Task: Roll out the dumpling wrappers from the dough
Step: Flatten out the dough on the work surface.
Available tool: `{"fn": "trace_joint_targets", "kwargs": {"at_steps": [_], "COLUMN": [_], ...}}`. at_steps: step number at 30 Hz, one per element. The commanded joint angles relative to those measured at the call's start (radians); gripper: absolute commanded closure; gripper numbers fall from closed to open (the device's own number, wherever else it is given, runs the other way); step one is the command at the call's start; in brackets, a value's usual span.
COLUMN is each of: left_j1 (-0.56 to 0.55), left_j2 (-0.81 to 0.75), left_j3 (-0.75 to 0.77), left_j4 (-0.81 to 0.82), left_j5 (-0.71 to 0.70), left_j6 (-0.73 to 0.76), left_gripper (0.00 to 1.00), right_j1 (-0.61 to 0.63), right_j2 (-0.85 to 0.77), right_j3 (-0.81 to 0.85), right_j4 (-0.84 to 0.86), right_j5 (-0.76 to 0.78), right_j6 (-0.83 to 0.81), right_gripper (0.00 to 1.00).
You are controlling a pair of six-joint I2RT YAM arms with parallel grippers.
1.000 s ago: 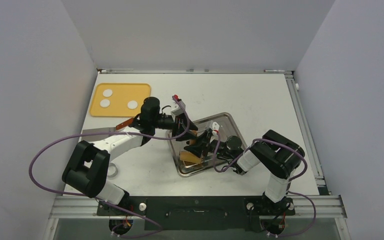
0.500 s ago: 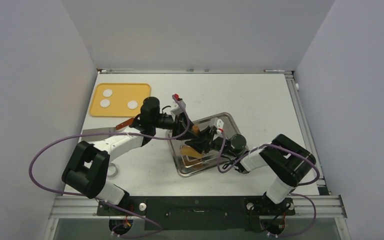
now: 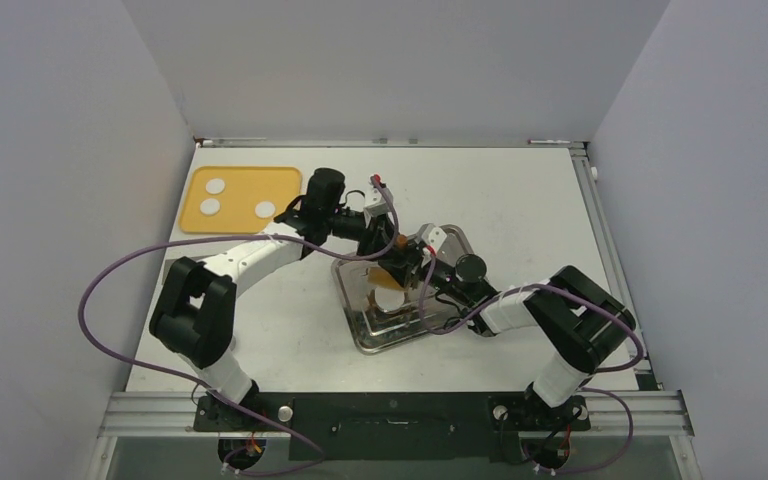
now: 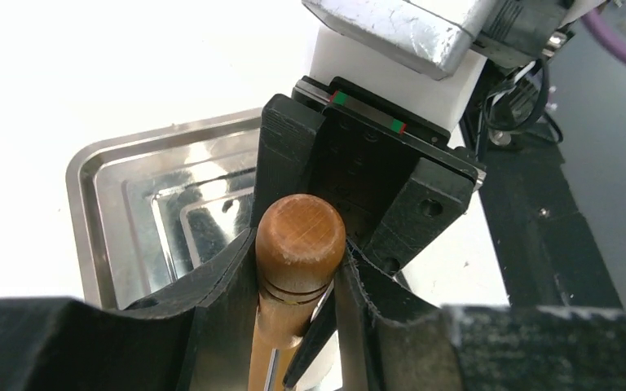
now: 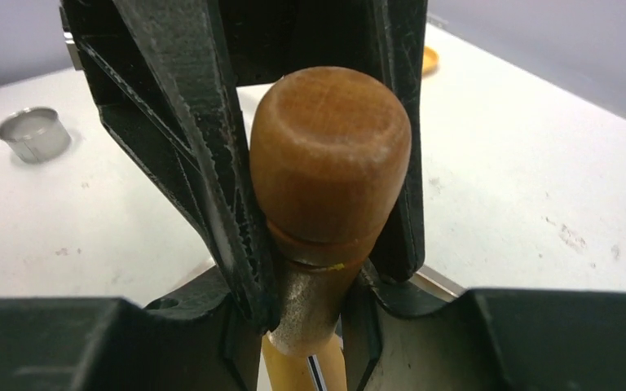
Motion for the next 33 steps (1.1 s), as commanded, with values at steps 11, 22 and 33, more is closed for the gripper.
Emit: {"fn": "trace_joint_targets", "kwargs": {"at_steps": [11, 22, 33], "left_j1": [-0.004, 0.026, 0.026], "left_j2": [0.067, 0.056, -0.017], "left_j3": [-0.021, -0.045, 0.051], "left_j4": [-0.289, -0.321, -0.393], "left_j5": [-0.066, 0.011, -0.061], "left_j6": [0.126, 0.171, 0.156], "left_gripper": [1.0, 1.0, 1.0], "right_j1": [0.036, 0.091, 0.117], "right_j2": [0.149, 0.091, -0.067], "right_j3": [-0.093, -0.096, 0.045], "right_j4": [0.166, 0.07, -0.223], "right_j5": [0.065, 0.112, 0.132], "right_j6": [-0.117, -0.137, -0.191], "right_gripper": [0.92, 0.92, 0.92]}}
